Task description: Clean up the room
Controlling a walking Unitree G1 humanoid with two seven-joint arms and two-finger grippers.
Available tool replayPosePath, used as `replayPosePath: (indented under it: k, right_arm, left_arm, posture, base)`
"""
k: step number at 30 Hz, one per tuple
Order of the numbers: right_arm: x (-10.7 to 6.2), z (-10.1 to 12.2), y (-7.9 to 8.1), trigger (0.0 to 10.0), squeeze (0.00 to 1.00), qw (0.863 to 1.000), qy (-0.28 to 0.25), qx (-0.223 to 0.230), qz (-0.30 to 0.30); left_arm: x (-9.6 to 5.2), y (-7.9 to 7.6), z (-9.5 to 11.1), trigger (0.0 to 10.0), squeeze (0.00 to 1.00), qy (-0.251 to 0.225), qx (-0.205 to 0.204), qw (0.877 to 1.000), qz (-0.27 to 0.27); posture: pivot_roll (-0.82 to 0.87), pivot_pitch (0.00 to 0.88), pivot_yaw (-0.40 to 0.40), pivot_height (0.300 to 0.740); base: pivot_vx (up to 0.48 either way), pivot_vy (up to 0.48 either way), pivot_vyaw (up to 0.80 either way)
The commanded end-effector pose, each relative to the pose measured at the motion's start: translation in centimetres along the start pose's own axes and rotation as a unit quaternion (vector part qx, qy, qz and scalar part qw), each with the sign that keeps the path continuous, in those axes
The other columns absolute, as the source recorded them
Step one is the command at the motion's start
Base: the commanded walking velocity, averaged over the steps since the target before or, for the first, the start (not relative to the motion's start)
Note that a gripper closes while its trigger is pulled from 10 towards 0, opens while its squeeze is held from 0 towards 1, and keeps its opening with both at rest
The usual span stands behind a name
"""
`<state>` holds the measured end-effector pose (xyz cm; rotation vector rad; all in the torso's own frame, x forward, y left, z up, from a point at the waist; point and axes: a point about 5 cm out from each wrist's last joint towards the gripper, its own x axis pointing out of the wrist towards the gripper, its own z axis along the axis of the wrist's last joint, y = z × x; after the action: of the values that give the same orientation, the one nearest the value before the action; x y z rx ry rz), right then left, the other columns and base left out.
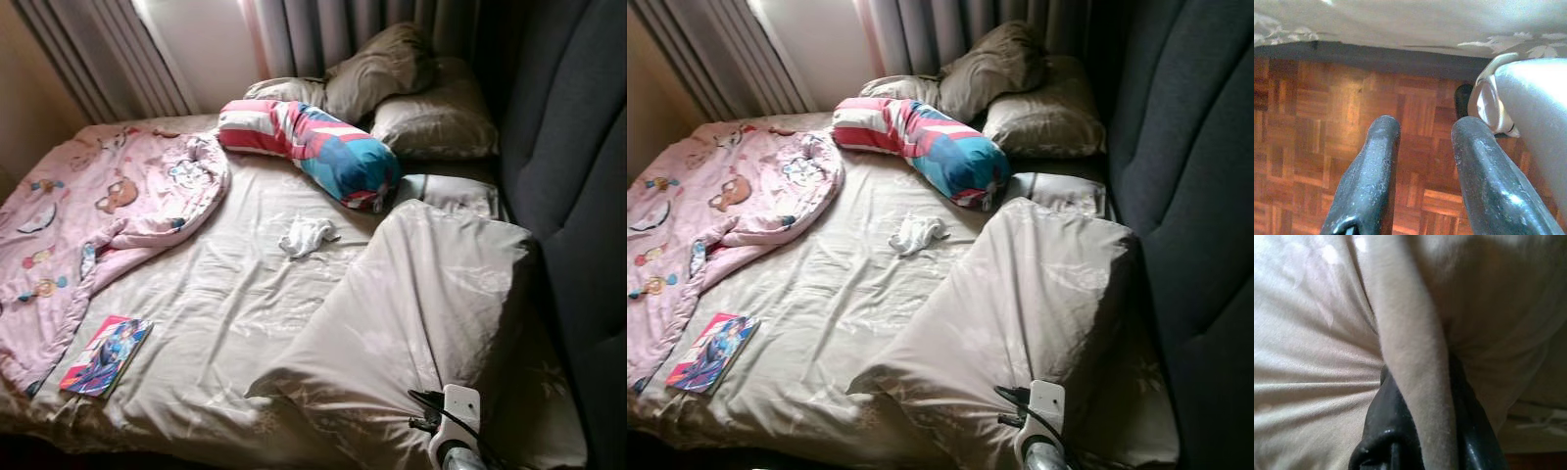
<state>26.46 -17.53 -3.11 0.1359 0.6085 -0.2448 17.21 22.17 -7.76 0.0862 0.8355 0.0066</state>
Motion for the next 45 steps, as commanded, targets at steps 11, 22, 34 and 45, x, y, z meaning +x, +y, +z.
replayPosePath:
  k: [11,22,34,45]
  right_arm:
    - [0.4,9.0,-7.3,0.0,0.0,0.964,-0.165,-0.019,-0.206]
    - [-2.3,10.5,-14.3,0.0,0.0,0.885,-0.197,-0.015,-0.421]
    - [-2.6,10.1,-15.1,10.0,0.0,0.885,-0.181,0.025,-0.429]
    - [-1.8,10.3,-13.1,10.0,1.0,0.907,-0.189,0.041,-0.374]
  left_arm:
    - [-0.4,0.6,-1.1,10.0,0.0,0.027,0.006,1.0,0.005]
    - [-0.3,0.4,-1.2,10.0,0.0,0.031,0.008,0.999,0.0]
    - [-0.2,0.2,-1.0,10.0,0.0,0.031,0.013,0.999,-0.004]
    - [-0.2,0.0,-1.0,10.0,0.0,0.032,0.011,0.999,-0.002]
  posture:
    - [0.02,0.138,0.139,0.66]
    - [0.01,0.148,0.146,0.66]
    - [0.01,0.147,0.154,0.66]
    - [0.01,0.142,0.147,0.66]
  base:
    - [0.0,0.0,0.0]
    - [0.0,0.0,0.0]
    - [0.0,0.0,0.0]
    - [0.0,0.0,0.0]
